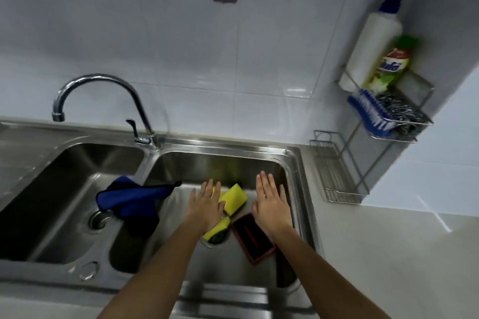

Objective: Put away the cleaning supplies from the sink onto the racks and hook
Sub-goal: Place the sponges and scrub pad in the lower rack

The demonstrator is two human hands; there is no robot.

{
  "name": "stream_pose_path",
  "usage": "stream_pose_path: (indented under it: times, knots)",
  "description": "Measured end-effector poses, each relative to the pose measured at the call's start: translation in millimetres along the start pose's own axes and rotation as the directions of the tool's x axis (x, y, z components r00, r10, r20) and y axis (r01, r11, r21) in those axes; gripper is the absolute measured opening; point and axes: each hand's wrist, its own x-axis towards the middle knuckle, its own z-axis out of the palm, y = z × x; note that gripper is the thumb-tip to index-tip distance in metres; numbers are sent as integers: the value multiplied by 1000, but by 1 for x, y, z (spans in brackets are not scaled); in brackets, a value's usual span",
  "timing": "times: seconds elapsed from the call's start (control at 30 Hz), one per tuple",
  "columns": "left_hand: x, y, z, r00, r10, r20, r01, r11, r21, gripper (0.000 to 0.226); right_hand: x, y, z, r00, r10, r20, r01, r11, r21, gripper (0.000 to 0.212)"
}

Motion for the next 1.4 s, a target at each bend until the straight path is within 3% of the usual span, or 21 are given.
stream_pose_path:
  times: [0.23,0.4,0.7,0.83,1.07,1.27,1.4]
  knots:
    - [-22,-34,54,978,-66,196,71,997,-16,61,-5,-10,71,956,39,290,-42,999,2,67]
    - [-7,-43,87,954,-63,293,90,993,-80,62,12,-20,102,921,67,384,-69,998,-9,66]
    - [76,-59,119,983,-134,123,144,987,-72,66,87,-23,149,901,156,404,-193,980,53,66]
    - [113,-63,134,982,-162,95,172,980,-103,73,117,-22,173,885,242,397,-319,937,140,83]
    - [137,-65,165,978,-196,65,204,966,-158,85,139,-22,204,842,247,480,-373,909,187,110]
    - [139,-67,168,975,-224,-3,217,950,-226,82,137,-21,206,897,210,389,-274,955,114,92]
    - [133,-62,154,943,-321,-91,254,868,-427,77,130,-14,183,951,159,265,-182,981,66,72]
